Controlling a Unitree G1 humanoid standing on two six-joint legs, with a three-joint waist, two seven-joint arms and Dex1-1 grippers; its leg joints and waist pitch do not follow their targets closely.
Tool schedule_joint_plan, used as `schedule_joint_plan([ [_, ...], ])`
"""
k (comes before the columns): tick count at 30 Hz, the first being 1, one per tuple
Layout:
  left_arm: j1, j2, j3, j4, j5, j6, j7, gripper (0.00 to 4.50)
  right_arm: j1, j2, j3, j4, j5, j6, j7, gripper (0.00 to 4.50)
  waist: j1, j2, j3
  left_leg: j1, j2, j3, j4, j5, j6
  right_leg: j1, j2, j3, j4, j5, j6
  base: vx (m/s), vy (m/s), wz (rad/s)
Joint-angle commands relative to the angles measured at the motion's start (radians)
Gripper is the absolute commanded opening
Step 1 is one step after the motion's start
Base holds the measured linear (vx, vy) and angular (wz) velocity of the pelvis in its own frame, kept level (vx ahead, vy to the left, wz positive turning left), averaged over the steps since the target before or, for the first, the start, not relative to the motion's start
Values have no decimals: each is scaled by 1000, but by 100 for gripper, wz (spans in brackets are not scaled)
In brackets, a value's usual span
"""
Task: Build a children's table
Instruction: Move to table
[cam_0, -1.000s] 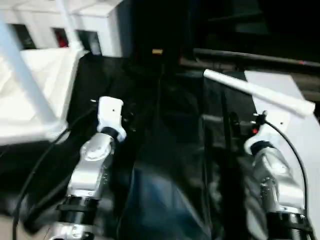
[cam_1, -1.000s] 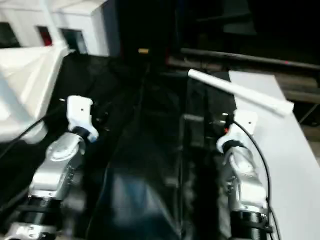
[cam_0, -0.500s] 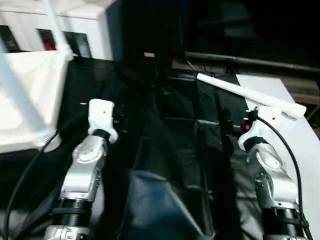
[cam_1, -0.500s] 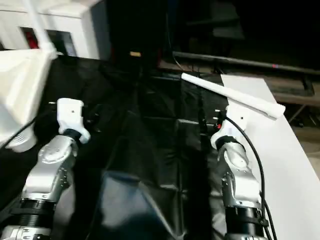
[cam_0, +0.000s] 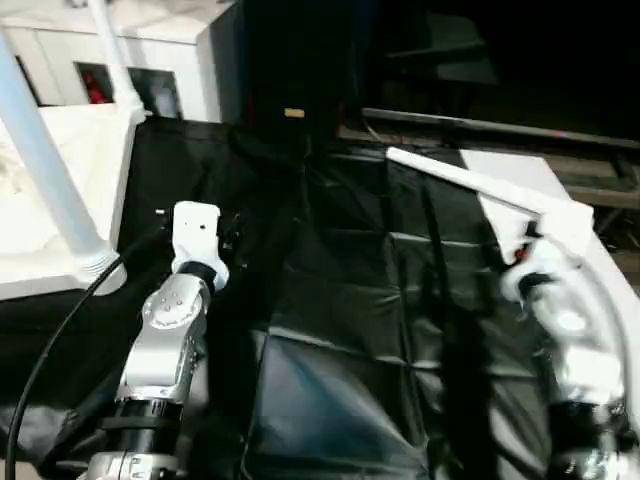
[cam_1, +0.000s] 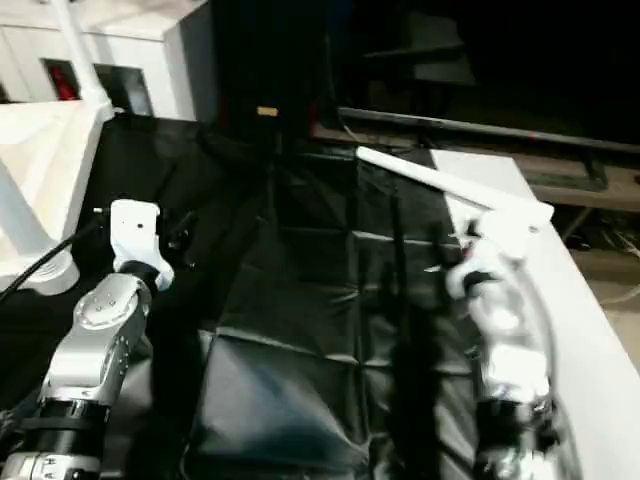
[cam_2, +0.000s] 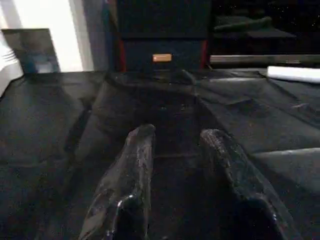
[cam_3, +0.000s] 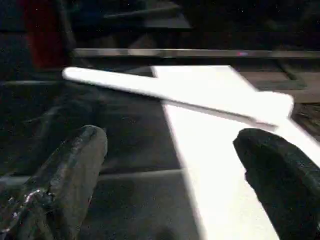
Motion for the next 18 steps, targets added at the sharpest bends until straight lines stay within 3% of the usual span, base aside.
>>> schedule_joint_plan([
  [1,-11,-5,-13,-5,1,0,-1,167,-22,-24,-30,28,3,-21,-10,450,-3,1,-53,37,49,-23,-94,-495,-54,-3,-33,9,-101,-408,-114,0,0,0],
  [3,-11,-15,0,-10,-16,6,5,167,-33,-31,-44,28,15,-20,-13,450,-8,-8,-56,29,50,-19,-93,-461,-38,3,-33,9,-98,-384,-123,0,0,0],
  [5,-16,-19,9,-10,-15,3,23,167,-27,-19,-47,-1,33,-8,-2,450,-8,-10,-56,27,51,-18,-93,-444,-28,3,-33,10,-96,-371,-127,0,0,0],
  [7,-12,-21,17,-14,-11,-7,40,167,7,12,-32,-63,48,5,19,450,-8,-16,-59,19,54,-15,-94,-398,-10,10,-33,10,-90,-333,-133,0,0,0],
  [9,4,-16,4,-13,22,-27,58,167,61,46,13,-133,39,20,33,450,-8,-24,-61,19,58,-9,-93,-373,3,6,-31,12,-92,-339,-129,0,0,0],
  [10,6,-16,4,-14,23,-31,60,167,64,47,18,-135,39,18,34,450,-4,-17,-65,19,60,-8,-92,-346,3,6,-33,14,-88,-313,-131,0,0,0],
  [11,8,-22,6,-14,24,-26,71,167,70,52,27,-135,39,18,38,450,-7,-28,-67,15,61,-7,-91,-326,7,8,-31,14,-86,-290,-132,0,0,0],
  [12,11,-25,9,-15,24,-22,78,167,76,57,32,-137,39,16,40,450,-6,-28,-69,13,63,-7,-91,-307,9,10,-31,13,-80,-270,-134,0,0,0],
  [13,13,-29,10,-16,24,-21,84,167,81,62,37,-138,38,17,38,450,-3,-27,-71,21,67,-5,-88,-289,12,1,-26,13,-79,-227,-145,0,0,0],
  [14,13,-37,10,-17,21,-25,86,167,82,66,38,-134,40,14,37,450,-4,-27,-71,23,71,-8,-89,-276,3,0,-19,9,-73,-197,-154,68,-28,-4],
  [15,12,-48,8,-25,19,-23,91,167,79,64,39,-128,41,18,39,450,-13,-12,-70,34,94,-28,-105,-273,-37,4,12,-14,-58,-100,-188,51,-20,-2],
  [16,11,-50,7,-27,19,-22,93,167,78,62,39,-127,40,19,39,450,-15,-2,-69,49,119,-45,-116,-278,-40,0,21,-25,-48,-69,-211,55,-42,-1],
  [17,-1,-69,20,-33,-10,-4,96,167,66,50,39,-132,44,28,51,450,-23,12,-68,57,158,-63,-127,-239,-7,-4,14,-36,-29,3,-239,0,0,0],
  [18,-9,-75,24,-29,-19,-1,97,167,59,44,36,-130,48,30,58,450,-25,13,-70,56,161,-60,-123,-215,23,-2,7,-40,-25,30,-252,51,-74,3],
])
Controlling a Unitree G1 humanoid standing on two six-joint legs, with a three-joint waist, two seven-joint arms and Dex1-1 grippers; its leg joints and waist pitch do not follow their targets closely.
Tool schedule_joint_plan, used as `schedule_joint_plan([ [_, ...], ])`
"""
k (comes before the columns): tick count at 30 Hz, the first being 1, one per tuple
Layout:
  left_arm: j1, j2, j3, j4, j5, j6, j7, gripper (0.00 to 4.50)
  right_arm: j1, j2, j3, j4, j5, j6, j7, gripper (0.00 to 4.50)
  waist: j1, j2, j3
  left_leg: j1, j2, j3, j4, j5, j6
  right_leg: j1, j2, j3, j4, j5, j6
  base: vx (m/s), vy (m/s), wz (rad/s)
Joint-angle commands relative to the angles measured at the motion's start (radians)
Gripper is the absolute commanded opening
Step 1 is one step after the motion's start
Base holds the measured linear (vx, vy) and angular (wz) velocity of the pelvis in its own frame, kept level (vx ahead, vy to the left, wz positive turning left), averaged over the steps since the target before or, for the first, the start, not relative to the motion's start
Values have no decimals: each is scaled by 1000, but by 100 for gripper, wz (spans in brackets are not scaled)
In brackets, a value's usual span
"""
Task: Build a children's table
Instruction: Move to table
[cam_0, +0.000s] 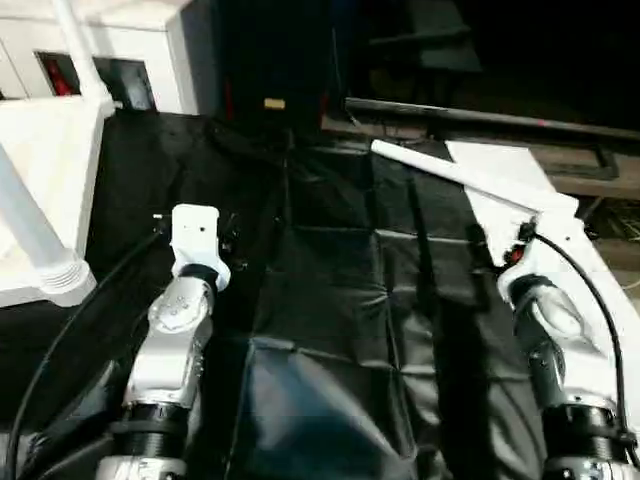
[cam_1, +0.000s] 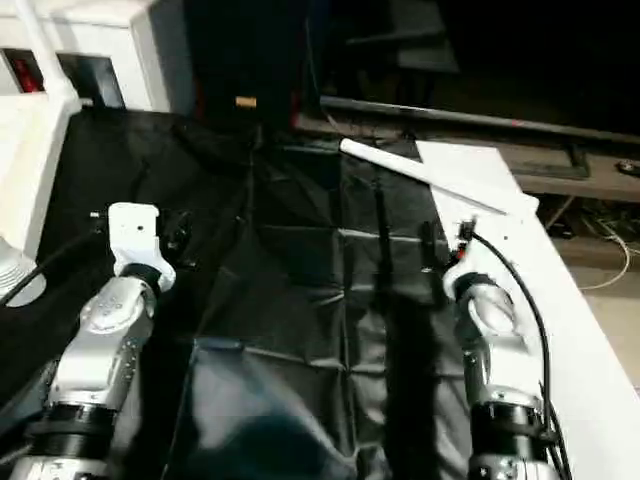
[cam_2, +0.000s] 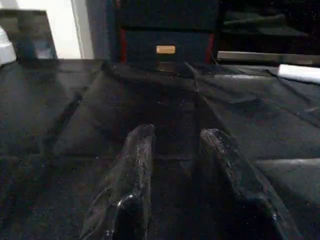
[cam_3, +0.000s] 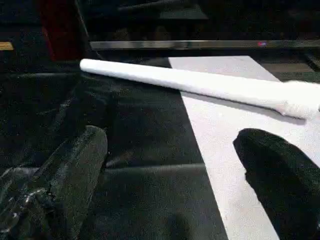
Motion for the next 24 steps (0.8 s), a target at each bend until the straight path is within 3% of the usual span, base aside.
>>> schedule_joint_plan([
  [1,-24,-13,-10,3,-10,6,4,167,-10,-36,-23,-22,8,15,16,450,-12,31,-73,50,77,-26,-94,-181,131,19,-26,-6,-47,45,-273,45,-99,2],
  [2,-26,-11,-15,13,-6,2,3,167,-7,-41,-26,-24,7,14,20,450,-12,31,-73,50,77,-26,-94,-181,131,19,-26,-6,-47,45,-273,45,-99,2],
  [3,-28,-5,-26,23,6,4,1,167,-3,-45,-34,-27,7,14,18,450,17,-1,-78,10,-7,28,-43,-167,125,45,-62,24,-85,-36,-244,29,-68,2],
  [4,-28,3,-37,26,17,11,-7,167,8,-47,-46,-36,12,19,12,450,25,0,-77,5,-4,24,-47,-152,110,49,-67,31,-84,-84,-202,15,-58,1],
  [5,-27,4,-38,26,17,8,-10,167,14,-48,-46,-41,12,18,11,450,36,0,-74,12,10,18,-59,-148,87,44,-68,36,-84,-161,-148,15,-58,1],
  [6,-25,6,-39,27,17,1,-15,167,24,-51,-47,-48,11,13,9,450,37,2,-74,12,14,15,-65,-140,73,46,-59,32,-82,-176,-133,14,-77,-4],
  [7,-27,14,-39,32,20,-2,-19,167,28,-50,-54,-46,15,10,5,450,38,10,-72,15,21,10,-73,-133,49,43,-49,27,-79,-187,-117,0,0,0],
  [10,-59,40,-17,67,19,-4,-24,167,18,-47,-63,-33,21,2,-7,450,39,18,-70,29,26,6,-81,-160,25,38,-35,24,-73,-150,-131,0,0,0],
  [14,-94,59,-4,112,21,-22,-28,167,-24,-47,-63,22,18,-21,-10,450,38,23,-66,37,26,3,-89,-232,-11,34,-31,28,-76,-223,-133,0,0,0],
  [17,-113,56,-1,128,12,-13,-17,167,-48,-60,-65,45,14,-25,1,450,38,27,-65,47,28,5,-91,-269,-24,24,-28,33,-78,-218,-140,0,0,0],
  [19,-118,58,-5,140,11,-12,-20,167,-53,-63,-64,54,10,-29,4,450,39,24,-64,48,25,7,-90,-285,-24,24,-29,34,-81,-231,-140,0,0,0],
  [24,-155,52,-8,207,16,-49,-19,167,-115,-92,-75,162,8,-73,8,450,46,7,-68,40,22,12,-83,-238,-6,29,-36,36,-80,-248,-128,0,0,0],
])
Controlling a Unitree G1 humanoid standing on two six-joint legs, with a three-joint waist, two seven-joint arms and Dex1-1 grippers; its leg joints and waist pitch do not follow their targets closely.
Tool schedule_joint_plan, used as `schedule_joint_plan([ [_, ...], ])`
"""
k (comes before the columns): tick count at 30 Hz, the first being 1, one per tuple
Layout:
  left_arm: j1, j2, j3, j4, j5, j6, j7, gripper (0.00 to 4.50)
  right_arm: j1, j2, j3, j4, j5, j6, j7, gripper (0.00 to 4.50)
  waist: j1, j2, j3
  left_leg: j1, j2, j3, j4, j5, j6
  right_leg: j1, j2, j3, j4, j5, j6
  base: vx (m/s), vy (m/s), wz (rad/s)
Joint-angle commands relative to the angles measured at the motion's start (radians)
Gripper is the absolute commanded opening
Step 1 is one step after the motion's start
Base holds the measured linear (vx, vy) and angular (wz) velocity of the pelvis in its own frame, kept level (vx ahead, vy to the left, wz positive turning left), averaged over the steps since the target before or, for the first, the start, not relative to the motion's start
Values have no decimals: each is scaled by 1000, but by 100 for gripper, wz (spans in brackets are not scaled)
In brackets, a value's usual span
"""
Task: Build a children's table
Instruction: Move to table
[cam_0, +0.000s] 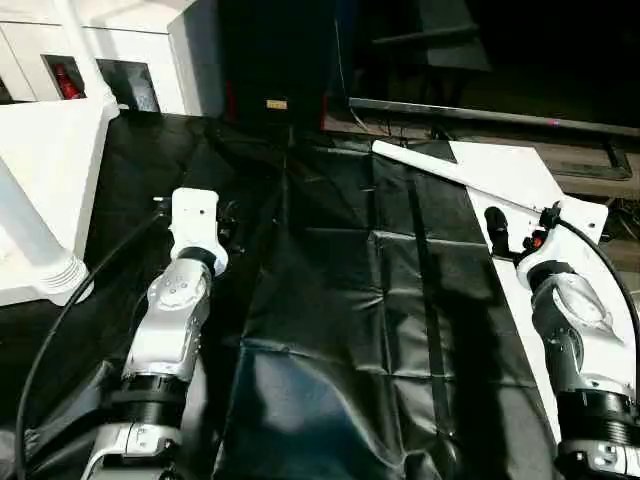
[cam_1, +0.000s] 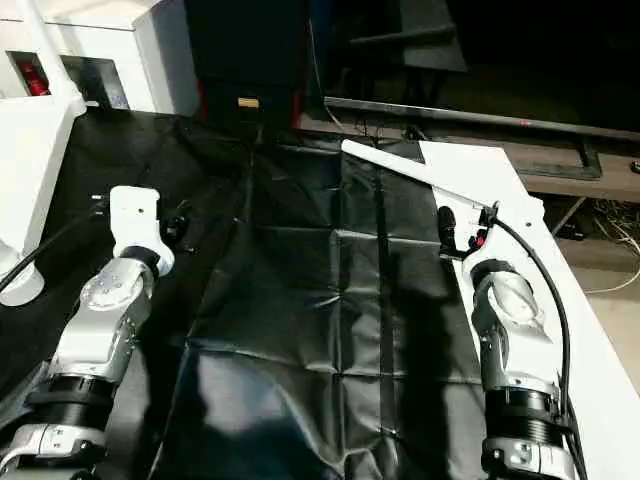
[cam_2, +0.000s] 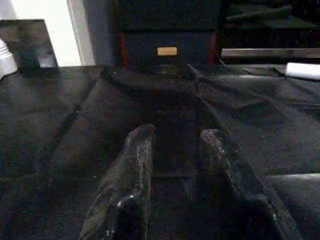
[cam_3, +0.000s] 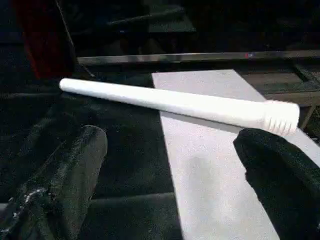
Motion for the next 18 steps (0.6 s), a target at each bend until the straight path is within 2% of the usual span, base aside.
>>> schedule_joint_plan([
  [1,-26,-4,-6,27,-2,-17,2,167,-27,-18,-23,35,-9,-23,-1,450,2,-10,-67,25,10,2,-62,-251,14,35,-50,29,-82,-250,-137,0,0,0],
  [5,-63,4,-13,87,9,-36,-16,167,-81,-25,-37,107,-3,-62,-12,450,3,-8,-67,23,9,3,-61,-231,21,37,-50,28,-82,-240,-138,0,0,0],
  [7,-95,11,-18,132,18,-62,-19,167,-89,-28,-41,124,-6,-74,-20,450,3,3,-69,26,9,4,-59,-215,25,35,-47,28,-79,-208,-149,0,0,0],
  [8,-95,11,-18,132,18,-63,-19,167,-89,-28,-41,124,-6,-74,-20,450,3,-3,-70,24,9,4,-60,-210,26,39,-47,28,-78,-191,-153,0,0,0],
  [11,-124,5,-19,174,17,-84,-20,167,-85,-36,-49,131,-4,-88,-22,450,5,3,-72,26,10,4,-59,-189,34,41,-46,28,-73,-138,-172,0,0,0],
  [14,-129,0,-22,187,17,-93,-22,167,-77,-44,-50,136,-5,-95,-19,450,6,0,-73,25,11,6,-58,-178,45,44,-47,28,-70,-115,-187,0,0,0],
  [16,-129,-4,-28,197,20,-100,-23,167,-70,-51,-54,144,-4,-95,-16,450,7,-15,-74,26,11,8,-56,-178,54,44,-47,29,-72,-128,-189,0,0,0],
  [17,-123,-7,-32,191,22,-101,-22,167,-66,-57,-54,151,-5,-95,-13,450,8,-17,-73,25,11,8,-56,-179,56,45,-48,28,-71,-137,-188,0,0,0],
  [18,-117,-10,-33,188,21,-104,-21,167,-67,-64,-53,164,-9,-99,-9,450,8,-15,-70,27,13,10,-56,-190,55,41,-49,28,-76,-167,-186,0,0,0],
])
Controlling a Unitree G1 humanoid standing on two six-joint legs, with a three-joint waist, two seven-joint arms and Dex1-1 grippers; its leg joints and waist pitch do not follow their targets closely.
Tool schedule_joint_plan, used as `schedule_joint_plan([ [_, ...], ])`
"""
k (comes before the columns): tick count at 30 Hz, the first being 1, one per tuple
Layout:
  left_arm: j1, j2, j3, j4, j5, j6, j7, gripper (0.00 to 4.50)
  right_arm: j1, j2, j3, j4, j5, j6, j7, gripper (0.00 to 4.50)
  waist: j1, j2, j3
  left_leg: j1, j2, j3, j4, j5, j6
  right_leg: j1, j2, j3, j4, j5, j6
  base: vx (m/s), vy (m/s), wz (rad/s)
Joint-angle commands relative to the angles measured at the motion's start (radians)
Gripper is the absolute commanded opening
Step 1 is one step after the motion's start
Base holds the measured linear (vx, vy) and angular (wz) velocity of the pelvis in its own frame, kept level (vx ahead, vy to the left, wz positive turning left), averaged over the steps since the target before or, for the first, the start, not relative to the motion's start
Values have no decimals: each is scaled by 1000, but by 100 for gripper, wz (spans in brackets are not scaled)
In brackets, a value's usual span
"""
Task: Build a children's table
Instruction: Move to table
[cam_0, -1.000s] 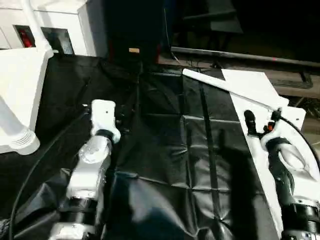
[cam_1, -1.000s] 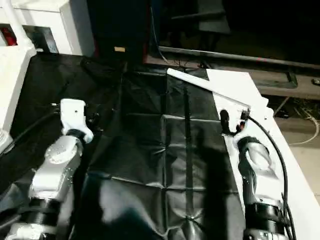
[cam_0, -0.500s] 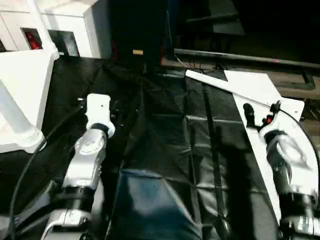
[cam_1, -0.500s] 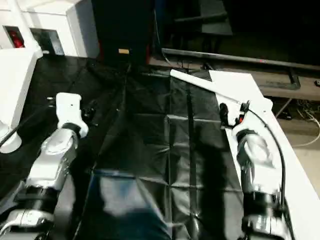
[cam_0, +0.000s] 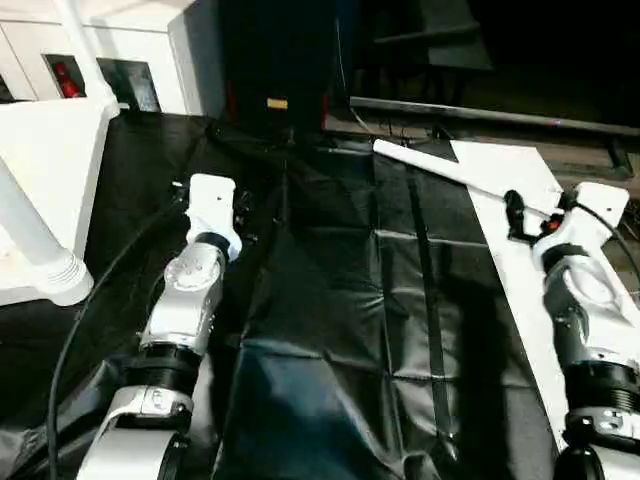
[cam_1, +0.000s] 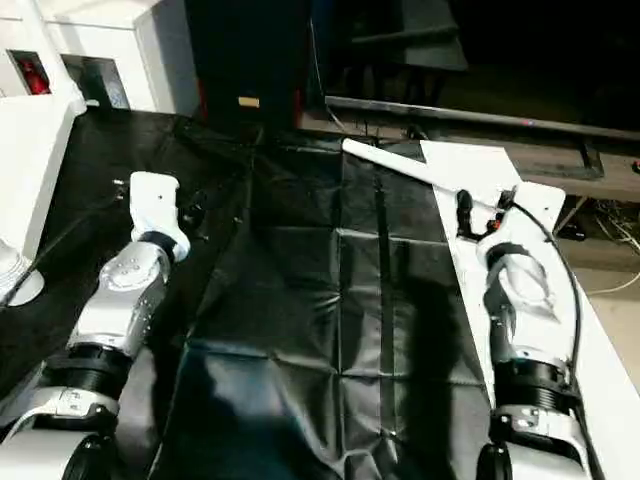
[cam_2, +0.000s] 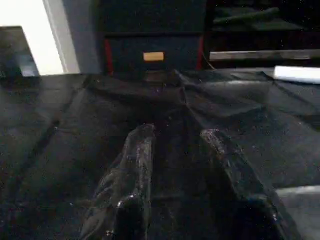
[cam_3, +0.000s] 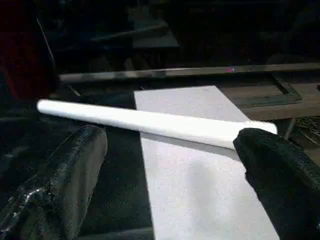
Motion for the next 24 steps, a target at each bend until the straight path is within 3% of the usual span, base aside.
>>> schedule_joint_plan([
  [1,4,-6,-12,-2,6,-6,-5,167,4,-21,-14,25,-13,-9,4,450,0,-10,-71,27,12,6,-56,-193,53,42,-49,27,-74,-176,-182,0,0,0],
  [6,-6,-12,-12,38,4,-31,-7,167,-5,-50,-26,38,-12,-12,2,450,-3,-9,-69,28,11,7,-57,-226,42,37,-46,27,-83,-236,-155,0,0,0],
  [7,-13,-12,-10,48,2,-36,-8,167,-4,-52,-28,37,-11,-12,2,450,-4,-4,-70,29,10,6,-57,-225,41,37,-47,27,-82,-238,-151,0,0,0],
  [12,-31,-12,-13,79,3,-55,-14,167,14,-76,-42,33,-6,-19,4,450,-7,-13,-72,25,11,6,-56,-212,52,39,-47,26,-81,-214,-158,0,0,0],
  [14,-28,-12,-11,76,2,-55,-16,167,20,-81,-44,44,-8,-28,3,450,-6,-12,-71,24,11,6,-55,-206,57,39,-48,26,-80,-210,-163,0,0,0],
  [15,-24,-9,-14,80,9,-65,-11,167,25,-83,-47,55,-7,-34,-3,450,-7,-26,-72,22,10,8,-54,-201,63,41,-48,26,-80,-208,-162,0,0,0],
  [16,-24,-9,-14,80,10,-65,-11,167,25,-83,-47,56,-7,-35,-3,450,-4,-21,-72,23,11,7,-54,-196,64,41,-49,26,-77,-207,-165,0,0,0],
  [17,-22,-7,-15,79,13,-67,-9,167,26,-83,-49,61,-5,-37,-4,450,-3,-27,-72,23,11,8,-53,-194,69,40,-49,25,-78,-209,-164,0,0,0],
  [19,-8,-5,-9,65,10,-70,-2,167,21,-76,-45,79,-9,-45,-3,450,-1,-22,-70,24,13,7,-54,-191,71,38,-51,25,-77,-217,-166,0,0,0],
  [22,3,-5,1,53,5,-68,8,167,15,-70,-36,77,-11,-44,0,450,-4,-25,-69,24,13,8,-55,-196,67,38,-49,25,-77,-211,-168,0,0,0],
  [23,6,-1,1,55,9,-71,12,167,18,-60,-33,58,-6,-41,3,450,-4,-17,-69,25,13,6,-55,-197,67,37,-49,26,-76,-208,-170,0,0,0],
  [24,7,3,0,54,15,-75,18,167,23,-48,-30,35,0,-38,6,450,-5,-20,-70,25,13,7,-55,-198,69,38,-49,26,-77,-197,-170,0,0,0],
])
